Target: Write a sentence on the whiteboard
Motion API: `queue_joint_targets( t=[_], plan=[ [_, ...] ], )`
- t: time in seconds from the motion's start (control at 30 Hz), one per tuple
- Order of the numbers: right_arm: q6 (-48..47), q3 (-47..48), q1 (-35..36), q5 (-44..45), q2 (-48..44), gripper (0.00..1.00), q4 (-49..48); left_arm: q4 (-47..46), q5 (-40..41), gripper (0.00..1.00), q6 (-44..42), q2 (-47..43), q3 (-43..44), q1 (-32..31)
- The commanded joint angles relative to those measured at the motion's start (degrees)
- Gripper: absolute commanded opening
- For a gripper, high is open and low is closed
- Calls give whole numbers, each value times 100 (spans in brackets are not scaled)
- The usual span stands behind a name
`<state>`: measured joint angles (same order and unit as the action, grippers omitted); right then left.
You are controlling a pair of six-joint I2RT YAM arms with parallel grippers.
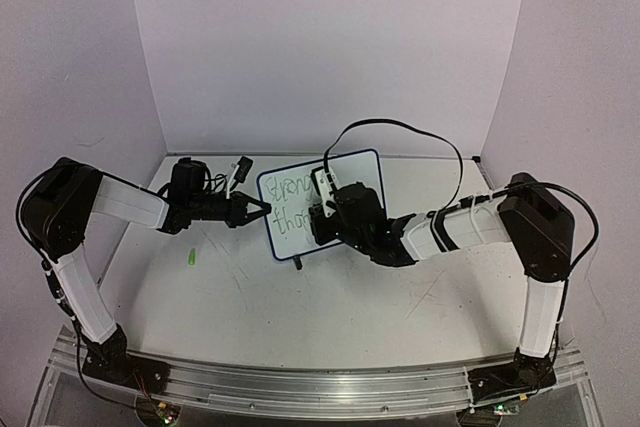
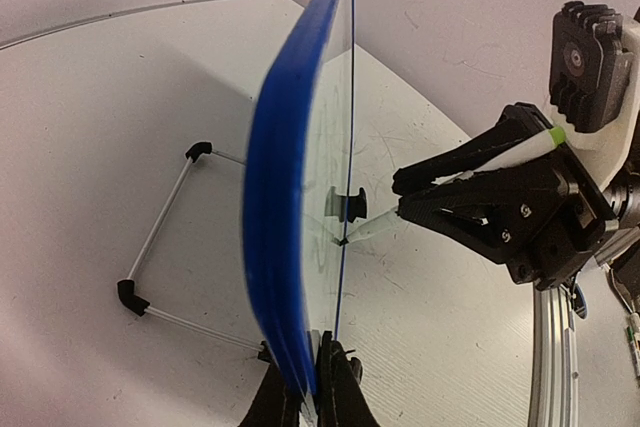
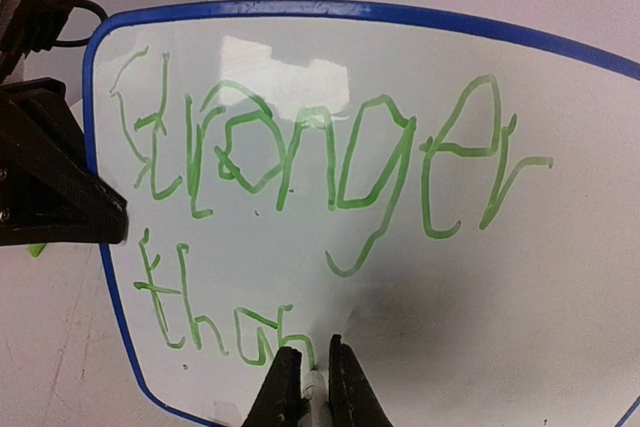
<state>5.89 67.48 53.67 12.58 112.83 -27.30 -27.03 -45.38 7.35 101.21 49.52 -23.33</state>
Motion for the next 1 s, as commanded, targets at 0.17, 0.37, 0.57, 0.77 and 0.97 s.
queue_joint_targets(
  t=[0.17, 0.37, 0.57, 0.77, 0.97],
  plan=[
    [-133, -278, -150, -92, -1108, 0, -196, 300, 655, 0, -618, 106, 102, 48],
    [-126, -376, -485, -558, -1006, 0, -313, 314, 697, 0, -677, 54, 77, 47],
    [-285, -310, -482, -814, -847, 0, -304, 329, 706, 0, -683, 77, 81, 48],
    [-120, -87, -407, -1024, -661, 0, -302, 346, 725, 0, -695, 91, 96, 46],
    [-196, -50, -367, -917, -595, 0, -291, 356, 732, 0, -690, 47, 69, 48]
  ],
)
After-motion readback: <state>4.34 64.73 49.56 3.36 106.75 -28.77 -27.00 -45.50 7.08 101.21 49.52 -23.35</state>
